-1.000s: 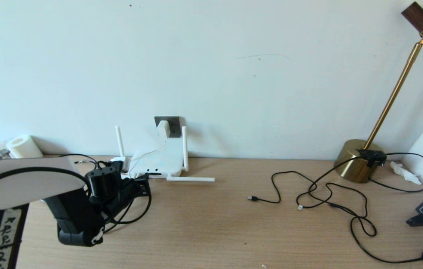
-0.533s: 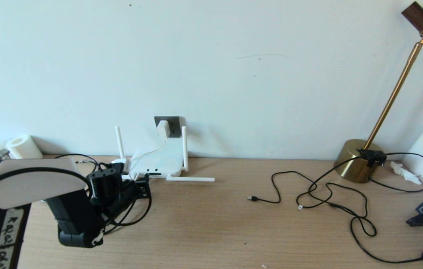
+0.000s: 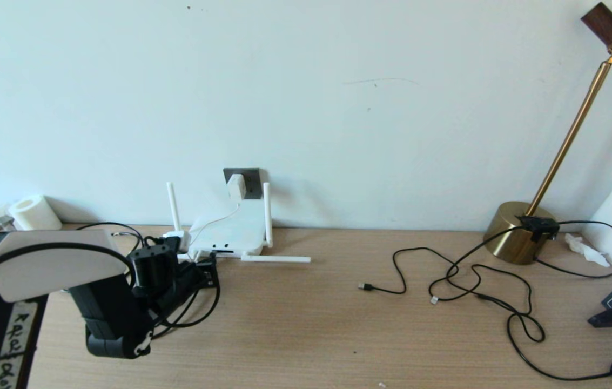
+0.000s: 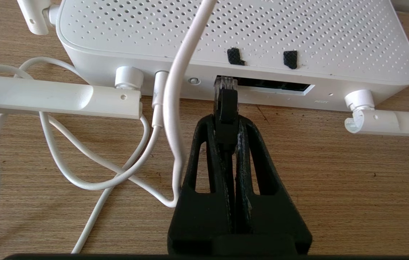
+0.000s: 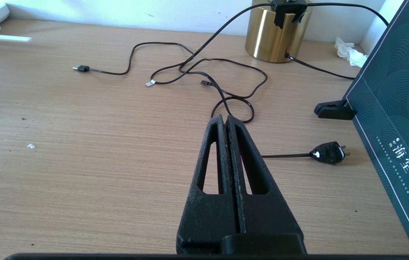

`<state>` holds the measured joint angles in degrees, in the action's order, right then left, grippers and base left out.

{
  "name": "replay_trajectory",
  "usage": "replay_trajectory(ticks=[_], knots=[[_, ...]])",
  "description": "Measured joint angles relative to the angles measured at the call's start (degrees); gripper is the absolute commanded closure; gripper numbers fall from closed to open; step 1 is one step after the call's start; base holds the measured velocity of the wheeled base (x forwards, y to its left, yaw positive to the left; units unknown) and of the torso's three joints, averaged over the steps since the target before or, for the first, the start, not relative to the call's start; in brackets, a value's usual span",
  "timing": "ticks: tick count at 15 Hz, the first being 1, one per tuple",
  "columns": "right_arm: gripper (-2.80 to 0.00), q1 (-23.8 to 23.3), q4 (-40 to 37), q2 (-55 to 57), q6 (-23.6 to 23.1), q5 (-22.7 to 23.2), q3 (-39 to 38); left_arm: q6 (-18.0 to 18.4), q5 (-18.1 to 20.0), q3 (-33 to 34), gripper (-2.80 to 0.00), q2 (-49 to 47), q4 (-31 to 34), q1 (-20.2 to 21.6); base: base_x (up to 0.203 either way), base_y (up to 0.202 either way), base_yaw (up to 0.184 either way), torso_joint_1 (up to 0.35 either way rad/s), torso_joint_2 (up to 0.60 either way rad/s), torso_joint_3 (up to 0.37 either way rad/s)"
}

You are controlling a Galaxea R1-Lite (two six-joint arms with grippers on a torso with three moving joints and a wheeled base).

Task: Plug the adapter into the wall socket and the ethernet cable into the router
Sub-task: Plug cable into router interface

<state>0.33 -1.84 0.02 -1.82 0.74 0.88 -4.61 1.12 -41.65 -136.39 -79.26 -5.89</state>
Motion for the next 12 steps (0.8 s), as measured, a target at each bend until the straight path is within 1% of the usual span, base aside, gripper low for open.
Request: replay_trajectory(ticks=[12], knots=[[0.00,0.00,0.02,0.00,0.00,0.00,0.00,0.24,-0.12,0.46,0.00,0.56,-0.27,-0.30,0.000,0.000,0.000,0.000,0.00,0.000]])
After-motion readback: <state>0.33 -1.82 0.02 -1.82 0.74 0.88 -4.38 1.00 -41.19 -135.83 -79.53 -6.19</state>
